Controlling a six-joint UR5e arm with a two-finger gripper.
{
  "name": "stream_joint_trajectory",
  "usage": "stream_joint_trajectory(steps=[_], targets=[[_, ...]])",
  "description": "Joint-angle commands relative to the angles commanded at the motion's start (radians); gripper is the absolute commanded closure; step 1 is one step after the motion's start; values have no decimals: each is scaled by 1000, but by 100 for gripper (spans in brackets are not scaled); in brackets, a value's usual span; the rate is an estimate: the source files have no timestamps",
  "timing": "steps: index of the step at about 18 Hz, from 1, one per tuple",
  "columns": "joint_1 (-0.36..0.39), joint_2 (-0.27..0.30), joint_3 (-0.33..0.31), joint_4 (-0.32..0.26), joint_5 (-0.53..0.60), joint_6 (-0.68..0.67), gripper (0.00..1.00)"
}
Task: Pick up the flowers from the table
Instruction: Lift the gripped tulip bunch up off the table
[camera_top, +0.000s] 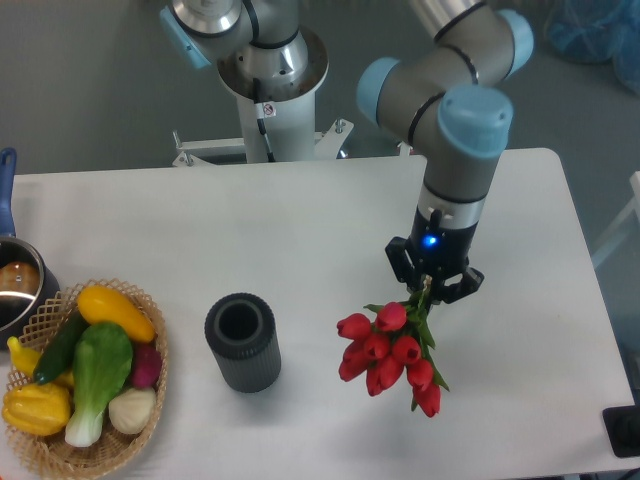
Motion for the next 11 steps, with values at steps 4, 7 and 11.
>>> stream_joint_trajectory(steps=[4,7,11], targets=[[12,2,35,41,-178,-41,96],[23,20,38,45,-264,-61,96],[46,43,37,45,-338,-92,96]])
